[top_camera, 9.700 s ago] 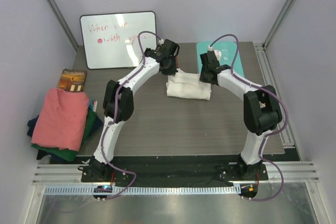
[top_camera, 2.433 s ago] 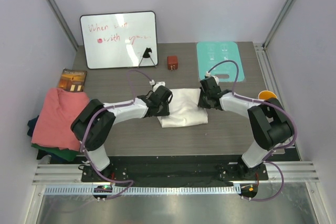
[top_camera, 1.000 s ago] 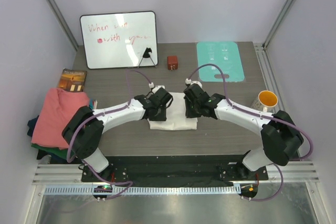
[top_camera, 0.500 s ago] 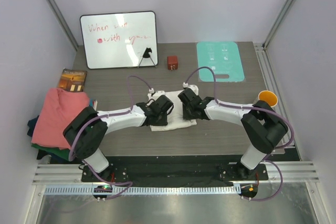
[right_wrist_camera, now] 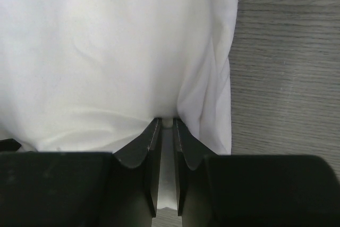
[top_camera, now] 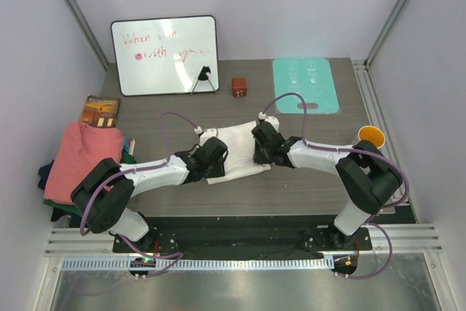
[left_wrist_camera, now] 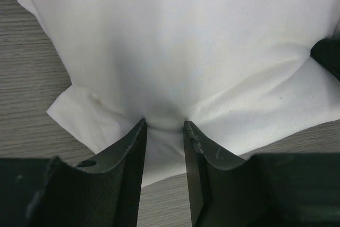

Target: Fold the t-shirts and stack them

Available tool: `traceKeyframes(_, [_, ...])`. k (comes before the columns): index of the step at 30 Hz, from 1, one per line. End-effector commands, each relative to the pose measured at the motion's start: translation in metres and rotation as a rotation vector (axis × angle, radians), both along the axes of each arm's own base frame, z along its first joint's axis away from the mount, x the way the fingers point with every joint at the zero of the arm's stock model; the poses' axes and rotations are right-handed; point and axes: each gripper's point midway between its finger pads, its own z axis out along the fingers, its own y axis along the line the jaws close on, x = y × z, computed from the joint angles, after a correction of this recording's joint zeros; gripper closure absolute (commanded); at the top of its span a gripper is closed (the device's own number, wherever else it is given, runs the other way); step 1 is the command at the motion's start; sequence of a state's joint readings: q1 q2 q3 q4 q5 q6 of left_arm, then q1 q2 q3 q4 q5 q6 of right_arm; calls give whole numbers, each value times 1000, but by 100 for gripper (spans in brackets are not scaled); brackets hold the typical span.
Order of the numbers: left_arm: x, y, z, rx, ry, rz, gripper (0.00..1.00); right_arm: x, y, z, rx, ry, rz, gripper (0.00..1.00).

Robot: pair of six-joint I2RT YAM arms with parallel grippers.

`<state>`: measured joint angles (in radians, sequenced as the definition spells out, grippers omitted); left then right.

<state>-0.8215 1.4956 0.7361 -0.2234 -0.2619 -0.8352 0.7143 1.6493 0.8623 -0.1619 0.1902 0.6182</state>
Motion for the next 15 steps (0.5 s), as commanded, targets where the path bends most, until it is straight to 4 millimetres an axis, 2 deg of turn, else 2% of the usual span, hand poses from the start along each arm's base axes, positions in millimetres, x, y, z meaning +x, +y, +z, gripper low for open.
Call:
traceKeyframes(1, [-43, 57, -42, 225, 178, 3, 64, -54, -81, -58, -262, 230, -75, 79])
traceKeyframes(9, [-41, 72, -37, 245, 200, 39, 64, -56, -103, -50, -235, 229, -147, 79])
traceKeyframes(12, [-39, 79, -18, 249, 180, 57, 62, -61, -109, -49, -232, 233, -156, 79])
traceKeyframes(15, [-33, 84, 12, 244, 117, 74, 59, -64, -108, -48, -215, 238, -159, 79])
